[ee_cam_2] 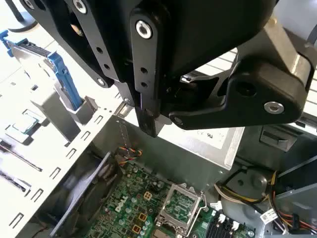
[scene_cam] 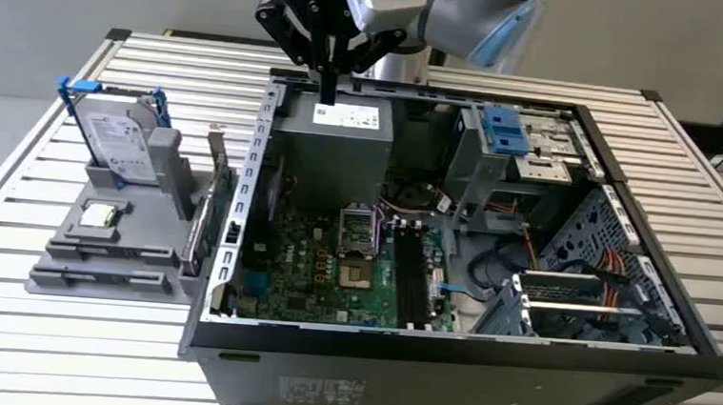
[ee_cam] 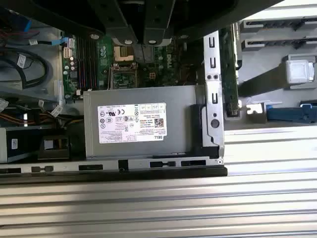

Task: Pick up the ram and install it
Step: 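Reach for the ram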

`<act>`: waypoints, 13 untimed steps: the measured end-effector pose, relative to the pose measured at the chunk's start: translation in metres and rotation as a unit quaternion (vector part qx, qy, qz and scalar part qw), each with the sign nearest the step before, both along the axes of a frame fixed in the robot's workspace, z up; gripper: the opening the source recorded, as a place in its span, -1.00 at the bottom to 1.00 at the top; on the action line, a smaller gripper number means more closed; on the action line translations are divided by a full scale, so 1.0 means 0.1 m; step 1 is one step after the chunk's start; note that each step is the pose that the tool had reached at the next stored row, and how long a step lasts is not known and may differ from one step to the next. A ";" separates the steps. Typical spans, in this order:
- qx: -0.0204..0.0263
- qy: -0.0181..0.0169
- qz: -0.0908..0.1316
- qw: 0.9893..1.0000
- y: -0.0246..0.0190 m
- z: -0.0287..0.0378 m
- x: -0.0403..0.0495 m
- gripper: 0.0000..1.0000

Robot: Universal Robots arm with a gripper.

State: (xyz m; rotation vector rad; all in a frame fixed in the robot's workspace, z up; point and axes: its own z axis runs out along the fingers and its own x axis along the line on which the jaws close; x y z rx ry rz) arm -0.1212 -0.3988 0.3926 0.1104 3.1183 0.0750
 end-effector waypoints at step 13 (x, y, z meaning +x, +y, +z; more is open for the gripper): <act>0.000 0.001 0.000 1.000 0.000 0.001 -0.026 -1.00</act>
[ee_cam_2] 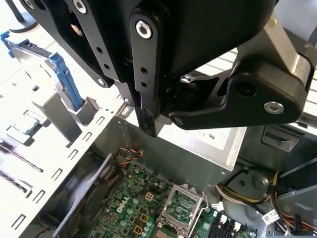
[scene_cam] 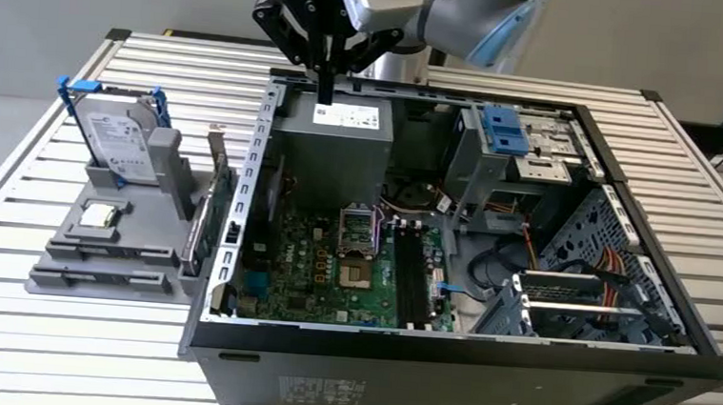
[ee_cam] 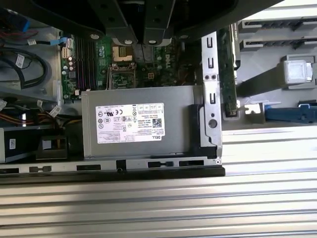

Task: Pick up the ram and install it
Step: 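Reach for the ram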

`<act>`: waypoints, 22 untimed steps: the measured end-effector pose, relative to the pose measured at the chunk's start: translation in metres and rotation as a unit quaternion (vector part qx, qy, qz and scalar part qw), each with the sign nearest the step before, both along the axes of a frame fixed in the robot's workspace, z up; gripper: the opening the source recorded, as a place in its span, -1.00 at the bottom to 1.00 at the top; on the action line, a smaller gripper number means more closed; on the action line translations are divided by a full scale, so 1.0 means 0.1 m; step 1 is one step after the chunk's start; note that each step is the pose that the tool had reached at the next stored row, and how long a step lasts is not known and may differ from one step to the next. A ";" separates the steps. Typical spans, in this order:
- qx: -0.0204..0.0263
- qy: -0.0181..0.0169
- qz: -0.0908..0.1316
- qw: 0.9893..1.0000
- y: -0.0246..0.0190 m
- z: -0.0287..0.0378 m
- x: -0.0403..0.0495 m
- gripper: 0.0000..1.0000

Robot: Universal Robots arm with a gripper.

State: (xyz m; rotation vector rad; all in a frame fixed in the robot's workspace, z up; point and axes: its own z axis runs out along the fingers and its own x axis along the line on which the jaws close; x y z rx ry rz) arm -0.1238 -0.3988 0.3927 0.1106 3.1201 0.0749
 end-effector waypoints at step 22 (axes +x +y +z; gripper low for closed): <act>0.000 0.000 0.000 1.000 0.000 0.000 -0.289 -1.00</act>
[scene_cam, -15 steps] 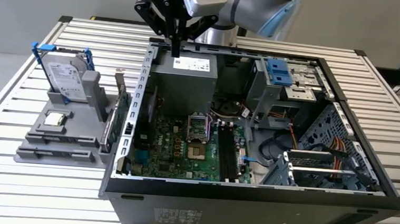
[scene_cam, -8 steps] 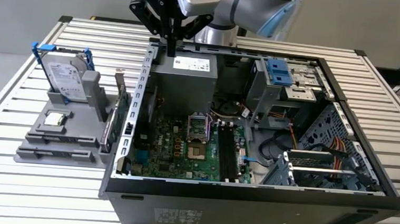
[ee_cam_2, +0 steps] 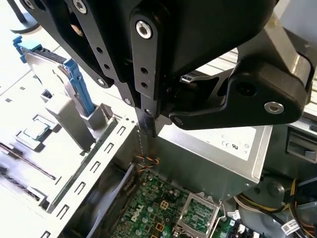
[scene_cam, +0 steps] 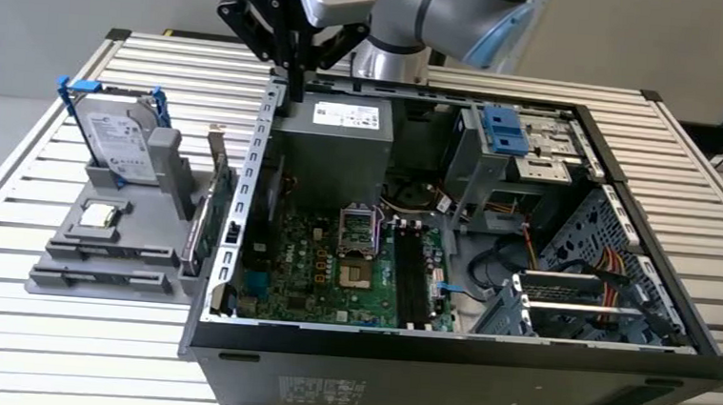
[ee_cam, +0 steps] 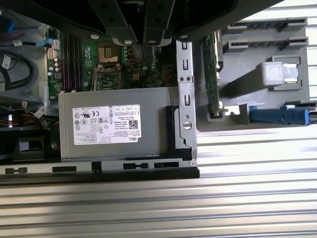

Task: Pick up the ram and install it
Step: 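Reach for the ram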

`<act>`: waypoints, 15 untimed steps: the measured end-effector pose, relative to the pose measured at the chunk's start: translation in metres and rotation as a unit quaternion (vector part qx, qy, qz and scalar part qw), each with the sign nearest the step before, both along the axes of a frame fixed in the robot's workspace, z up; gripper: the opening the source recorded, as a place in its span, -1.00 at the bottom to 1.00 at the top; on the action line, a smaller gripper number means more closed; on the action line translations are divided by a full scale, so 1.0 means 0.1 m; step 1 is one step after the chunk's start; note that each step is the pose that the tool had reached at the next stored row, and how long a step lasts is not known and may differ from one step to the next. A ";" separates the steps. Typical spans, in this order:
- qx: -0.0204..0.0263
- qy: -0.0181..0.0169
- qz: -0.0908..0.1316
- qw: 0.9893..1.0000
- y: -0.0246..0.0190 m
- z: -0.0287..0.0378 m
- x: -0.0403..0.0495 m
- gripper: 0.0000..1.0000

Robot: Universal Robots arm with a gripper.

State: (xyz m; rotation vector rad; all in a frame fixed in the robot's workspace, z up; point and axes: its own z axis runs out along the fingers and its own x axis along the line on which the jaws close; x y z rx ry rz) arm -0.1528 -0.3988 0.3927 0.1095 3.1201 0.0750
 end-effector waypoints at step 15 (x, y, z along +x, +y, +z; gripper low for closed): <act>0.000 0.000 0.001 1.000 0.000 0.000 -0.247 -1.00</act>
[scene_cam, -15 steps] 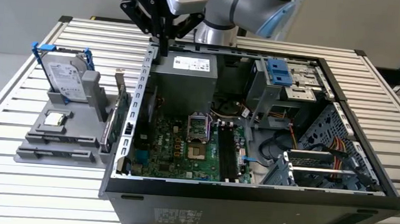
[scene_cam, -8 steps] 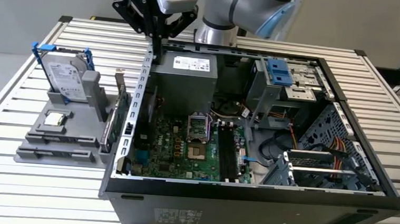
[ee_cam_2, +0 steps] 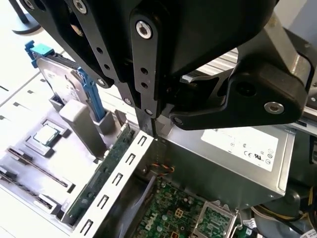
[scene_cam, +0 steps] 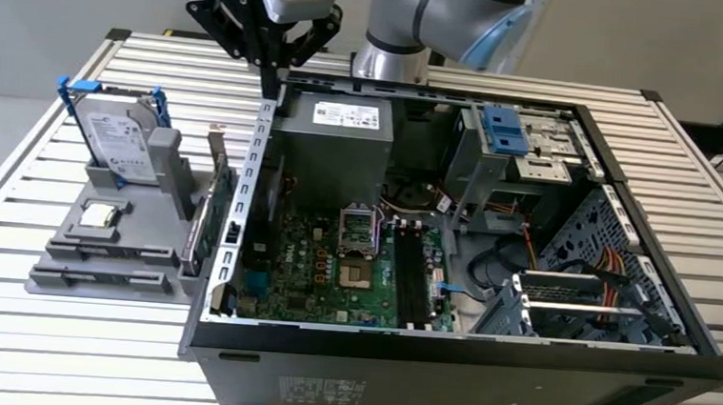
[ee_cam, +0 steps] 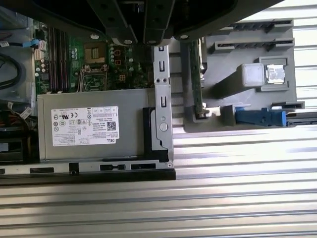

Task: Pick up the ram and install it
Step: 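Reach for the ram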

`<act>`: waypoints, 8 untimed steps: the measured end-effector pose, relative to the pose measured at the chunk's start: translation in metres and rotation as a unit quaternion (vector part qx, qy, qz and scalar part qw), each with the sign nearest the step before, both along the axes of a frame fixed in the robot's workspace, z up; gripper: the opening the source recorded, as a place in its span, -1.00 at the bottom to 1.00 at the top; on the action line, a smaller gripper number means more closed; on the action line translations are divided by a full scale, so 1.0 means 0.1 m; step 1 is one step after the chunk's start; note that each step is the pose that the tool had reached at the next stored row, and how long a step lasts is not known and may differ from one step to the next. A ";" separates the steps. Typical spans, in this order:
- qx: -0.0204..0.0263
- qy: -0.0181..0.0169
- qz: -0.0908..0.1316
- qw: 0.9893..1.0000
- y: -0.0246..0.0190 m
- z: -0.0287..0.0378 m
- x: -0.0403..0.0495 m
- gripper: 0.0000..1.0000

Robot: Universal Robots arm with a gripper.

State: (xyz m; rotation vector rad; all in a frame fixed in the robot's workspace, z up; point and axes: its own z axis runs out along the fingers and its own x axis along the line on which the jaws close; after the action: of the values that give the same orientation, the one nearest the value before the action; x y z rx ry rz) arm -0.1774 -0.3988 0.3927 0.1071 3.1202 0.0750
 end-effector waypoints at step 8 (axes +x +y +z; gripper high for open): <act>0.000 0.000 0.000 1.000 0.000 0.000 -0.139 -1.00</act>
State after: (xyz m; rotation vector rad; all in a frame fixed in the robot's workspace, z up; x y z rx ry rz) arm -0.1913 -0.3988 0.3927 0.1061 3.1203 0.0749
